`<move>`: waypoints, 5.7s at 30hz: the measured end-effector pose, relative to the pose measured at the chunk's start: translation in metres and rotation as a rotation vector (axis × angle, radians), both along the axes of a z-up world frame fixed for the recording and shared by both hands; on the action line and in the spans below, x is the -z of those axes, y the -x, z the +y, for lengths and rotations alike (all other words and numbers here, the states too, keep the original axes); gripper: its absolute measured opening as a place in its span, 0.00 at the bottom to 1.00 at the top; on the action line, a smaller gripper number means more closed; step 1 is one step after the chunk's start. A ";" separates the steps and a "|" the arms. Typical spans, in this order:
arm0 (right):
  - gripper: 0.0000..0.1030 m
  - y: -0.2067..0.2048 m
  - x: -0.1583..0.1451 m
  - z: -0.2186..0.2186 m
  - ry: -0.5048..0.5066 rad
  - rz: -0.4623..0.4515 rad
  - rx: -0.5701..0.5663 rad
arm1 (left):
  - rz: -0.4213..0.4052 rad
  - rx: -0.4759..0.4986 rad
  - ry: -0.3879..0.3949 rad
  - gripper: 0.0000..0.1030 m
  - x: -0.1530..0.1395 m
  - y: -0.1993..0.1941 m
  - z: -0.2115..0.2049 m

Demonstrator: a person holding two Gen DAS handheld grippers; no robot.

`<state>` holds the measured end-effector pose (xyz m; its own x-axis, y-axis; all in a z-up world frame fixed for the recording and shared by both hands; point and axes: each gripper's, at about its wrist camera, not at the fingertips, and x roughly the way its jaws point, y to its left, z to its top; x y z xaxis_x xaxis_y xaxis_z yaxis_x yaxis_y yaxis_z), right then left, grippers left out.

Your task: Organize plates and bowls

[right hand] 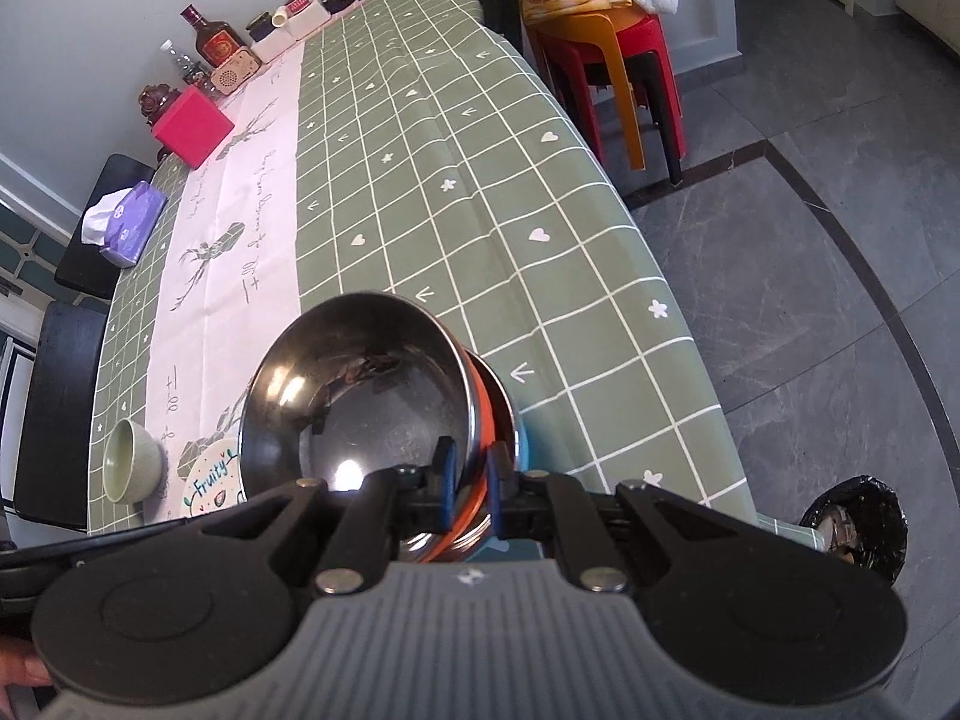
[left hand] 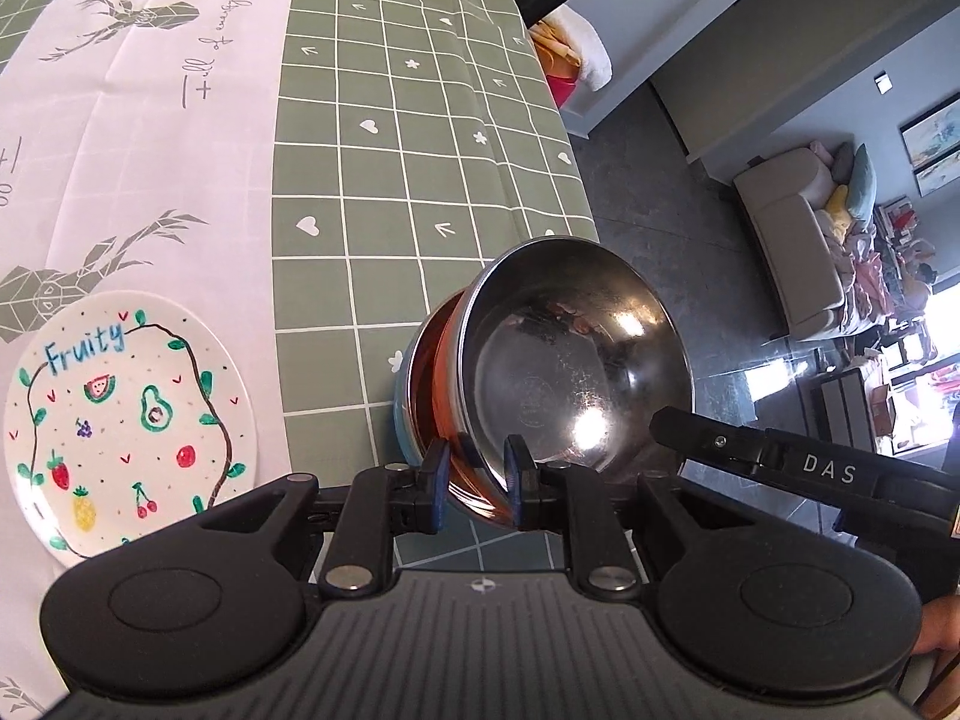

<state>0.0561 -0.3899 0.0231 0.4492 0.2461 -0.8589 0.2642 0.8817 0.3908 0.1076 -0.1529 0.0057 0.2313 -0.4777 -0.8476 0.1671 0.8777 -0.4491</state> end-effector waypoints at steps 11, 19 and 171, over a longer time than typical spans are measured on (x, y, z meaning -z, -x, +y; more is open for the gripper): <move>0.08 -0.001 0.009 0.002 0.004 0.017 -0.005 | -0.010 0.005 -0.031 0.20 0.004 -0.002 -0.003; 0.08 -0.001 0.014 0.003 0.010 0.022 -0.003 | -0.034 0.019 -0.045 0.20 0.005 0.000 -0.005; 0.07 -0.032 -0.048 0.136 0.129 -0.030 -0.221 | -0.265 0.052 -0.206 0.12 -0.054 0.008 0.055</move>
<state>0.0878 -0.2539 0.0707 0.4226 0.2301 -0.8766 0.0498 0.9599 0.2760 0.0996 -0.0978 0.0595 0.4362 -0.3194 -0.8413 0.3012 0.9328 -0.1980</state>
